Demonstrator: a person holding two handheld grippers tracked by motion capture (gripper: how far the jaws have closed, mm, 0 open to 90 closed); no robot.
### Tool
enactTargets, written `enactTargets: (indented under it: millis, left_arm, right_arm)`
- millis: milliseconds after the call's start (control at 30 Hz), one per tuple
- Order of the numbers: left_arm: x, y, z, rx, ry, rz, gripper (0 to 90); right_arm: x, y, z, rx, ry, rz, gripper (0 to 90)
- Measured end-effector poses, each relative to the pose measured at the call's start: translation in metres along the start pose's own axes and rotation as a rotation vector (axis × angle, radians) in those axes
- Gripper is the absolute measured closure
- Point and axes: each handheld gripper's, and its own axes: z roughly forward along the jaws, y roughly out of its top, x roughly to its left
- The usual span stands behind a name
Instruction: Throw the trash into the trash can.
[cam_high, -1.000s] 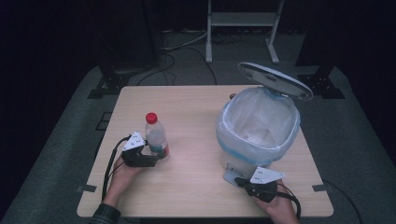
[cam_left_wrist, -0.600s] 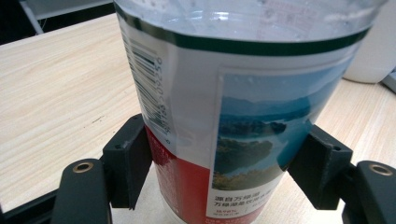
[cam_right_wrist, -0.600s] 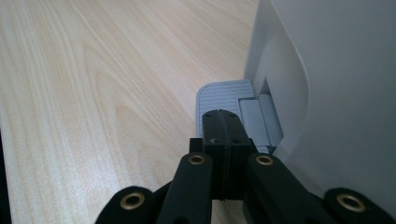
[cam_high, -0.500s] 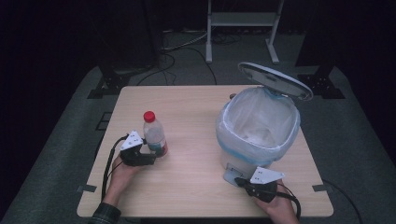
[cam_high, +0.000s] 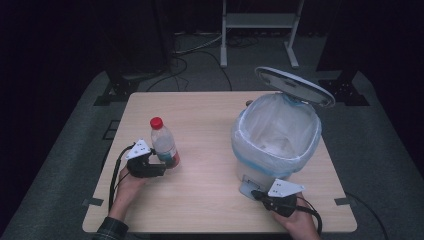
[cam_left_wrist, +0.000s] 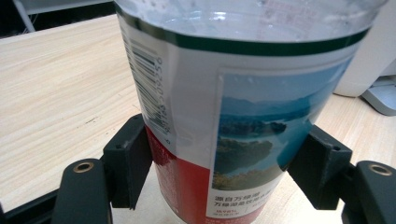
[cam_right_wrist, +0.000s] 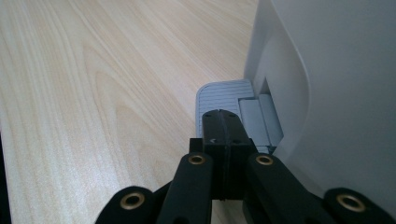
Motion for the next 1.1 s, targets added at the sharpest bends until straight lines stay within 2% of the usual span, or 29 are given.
enactTargets:
  millis: [133, 233, 533, 700, 833, 1100]
  left_arm:
    - [-0.003, 0.002, -0.002, -0.014, -0.008, 0.001, 28.0]
    - [-0.004, 0.007, -0.003, -0.004, -0.026, 0.006, 28.0]
    - [-0.009, 0.018, -0.004, -0.050, -0.051, 0.014, 28.0]
    - [-0.011, 0.028, -0.005, -0.056, -0.087, 0.024, 28.0]
    - [-0.011, 0.035, -0.006, -0.077, -0.113, 0.012, 28.0]
    - [-0.011, 0.048, -0.010, -0.098, -0.144, 0.018, 28.0]
  right_arm:
    - [0.000, 0.000, 0.000, 0.000, 0.000, 0.000, 89.8]
    - [0.000, 0.000, 0.000, 0.000, 0.000, 0.000, 89.8]
    - [0.000, 0.000, 0.000, -0.002, 0.000, -0.001, 89.8]
    - [0.000, 0.000, 0.000, 0.000, 0.000, 0.000, 89.8]
    - [0.000, 0.000, 0.000, 0.000, 0.000, 0.000, 89.8]
    - [-0.001, 0.000, 0.000, -0.005, -0.001, -0.009, 89.7]
